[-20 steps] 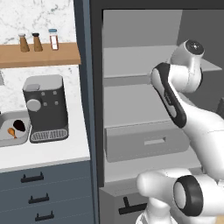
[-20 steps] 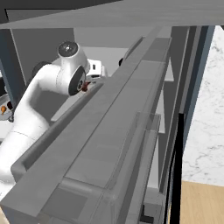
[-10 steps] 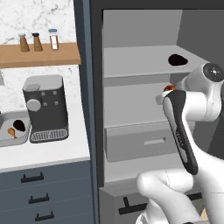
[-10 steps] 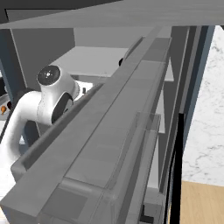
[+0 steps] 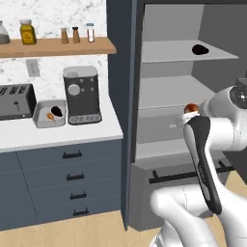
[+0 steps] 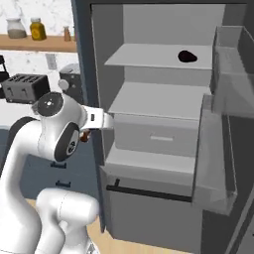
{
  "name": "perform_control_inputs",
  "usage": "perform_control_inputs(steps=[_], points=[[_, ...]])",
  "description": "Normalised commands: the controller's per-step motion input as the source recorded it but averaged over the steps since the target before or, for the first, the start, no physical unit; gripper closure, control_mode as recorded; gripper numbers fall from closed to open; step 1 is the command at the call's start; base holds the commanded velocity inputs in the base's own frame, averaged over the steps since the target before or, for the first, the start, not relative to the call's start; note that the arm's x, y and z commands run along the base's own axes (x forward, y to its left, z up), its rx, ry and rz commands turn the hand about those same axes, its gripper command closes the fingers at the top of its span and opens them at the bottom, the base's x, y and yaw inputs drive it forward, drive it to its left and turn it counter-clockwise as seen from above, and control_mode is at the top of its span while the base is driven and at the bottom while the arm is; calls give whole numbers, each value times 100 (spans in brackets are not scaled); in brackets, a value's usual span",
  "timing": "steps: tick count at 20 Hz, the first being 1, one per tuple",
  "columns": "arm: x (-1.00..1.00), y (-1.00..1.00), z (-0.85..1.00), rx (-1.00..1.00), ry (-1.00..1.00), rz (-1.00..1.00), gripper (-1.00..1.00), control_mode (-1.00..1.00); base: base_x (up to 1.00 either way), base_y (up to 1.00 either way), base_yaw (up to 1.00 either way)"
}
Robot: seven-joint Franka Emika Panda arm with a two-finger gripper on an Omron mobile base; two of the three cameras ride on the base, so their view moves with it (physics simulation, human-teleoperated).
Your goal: Place one avocado and one chicken drumstick in each tupperware on the nearby counter, to pack two identical lunches.
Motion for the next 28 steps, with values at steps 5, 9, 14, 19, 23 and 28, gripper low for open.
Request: perform_control_inputs(steps=[5, 9, 14, 19, 23, 28], points=[[0, 0, 0, 0, 0, 0, 100, 100, -14, 100, 0], [0, 0, 0, 0, 0, 0, 100, 100, 0, 100, 0], [0, 0, 0, 0, 0, 0, 100, 100, 0, 100, 0], [0, 0, 0, 0, 0, 0, 100, 100, 32, 100, 0], [0, 0, 0, 0, 0, 0, 100, 100, 88, 100, 3], [0, 0, 0, 0, 0, 0, 100, 100, 100, 100, 10]])
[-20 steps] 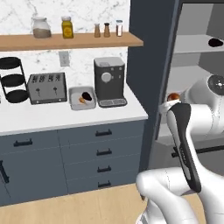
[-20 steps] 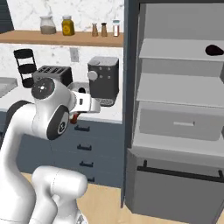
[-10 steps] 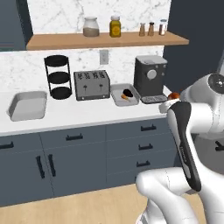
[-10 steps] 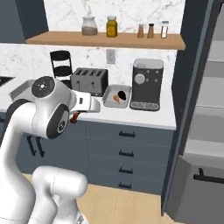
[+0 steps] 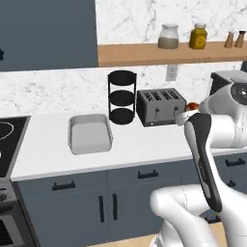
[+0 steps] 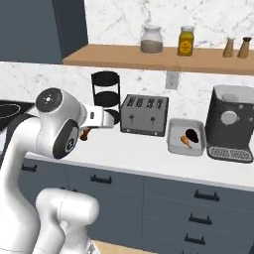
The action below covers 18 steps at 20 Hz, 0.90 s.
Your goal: Place one avocado and one chicken drumstick in each tupperware on the nearby counter, to pack two identical lunches.
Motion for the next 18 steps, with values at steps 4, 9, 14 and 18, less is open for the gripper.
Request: perform_control_inputs(steps=[4, 9, 14, 18], points=[[0, 0, 0, 0, 0, 0, 100, 100, 94, 100, 3], [0, 0, 0, 0, 0, 0, 100, 100, 62, 100, -3], [15, 36, -44, -6, 10, -6, 100, -100, 11, 38, -4], [34, 21, -72, -2, 28, -3, 100, -100, 0, 0, 0]])
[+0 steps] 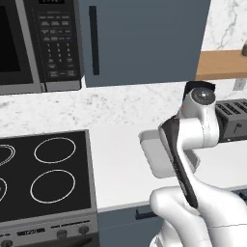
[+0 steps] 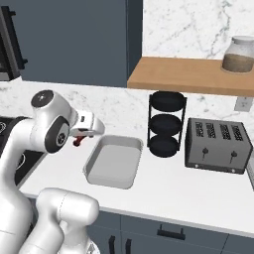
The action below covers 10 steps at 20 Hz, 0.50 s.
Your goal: Place one avocado and one chicken drumstick in each tupperware on the nearby counter, to pack two identical lunches.
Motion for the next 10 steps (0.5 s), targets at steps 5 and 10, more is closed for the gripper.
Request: perform_control_inputs(steps=[5, 10], points=[[42, -28, -57, 4, 21, 0, 100, -100, 0, 0, 0], [44, -62, -61, 12, 21, 0, 100, -100, 0, 0, 0]])
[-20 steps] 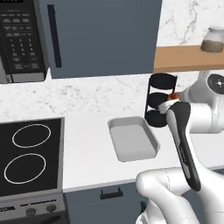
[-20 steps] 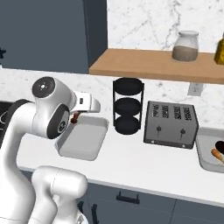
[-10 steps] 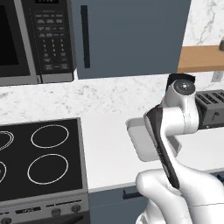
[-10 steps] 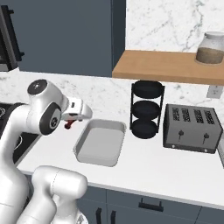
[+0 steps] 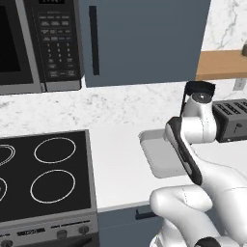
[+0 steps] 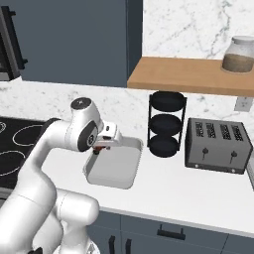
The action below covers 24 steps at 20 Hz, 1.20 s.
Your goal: Place one avocado and one chicken drumstick in each tupperware on the nearby counter, to pack two identical lunches.
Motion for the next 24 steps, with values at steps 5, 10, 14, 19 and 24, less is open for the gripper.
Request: perform_control_inputs(steps=[5, 10, 14, 19, 24], points=[[48, -34, -72, 3, 16, 2, 100, -100, 0, 0, 0], [51, 0, -57, 0, 6, 2, 100, -100, 0, 0, 0], [46, -1, -44, 0, 8, 2, 100, -100, 0, 0, 0], [35, -10, -44, 0, 6, 2, 100, -100, 0, 0, 0], [29, -15, -39, 0, 3, 3, 100, -100, 0, 0, 0]])
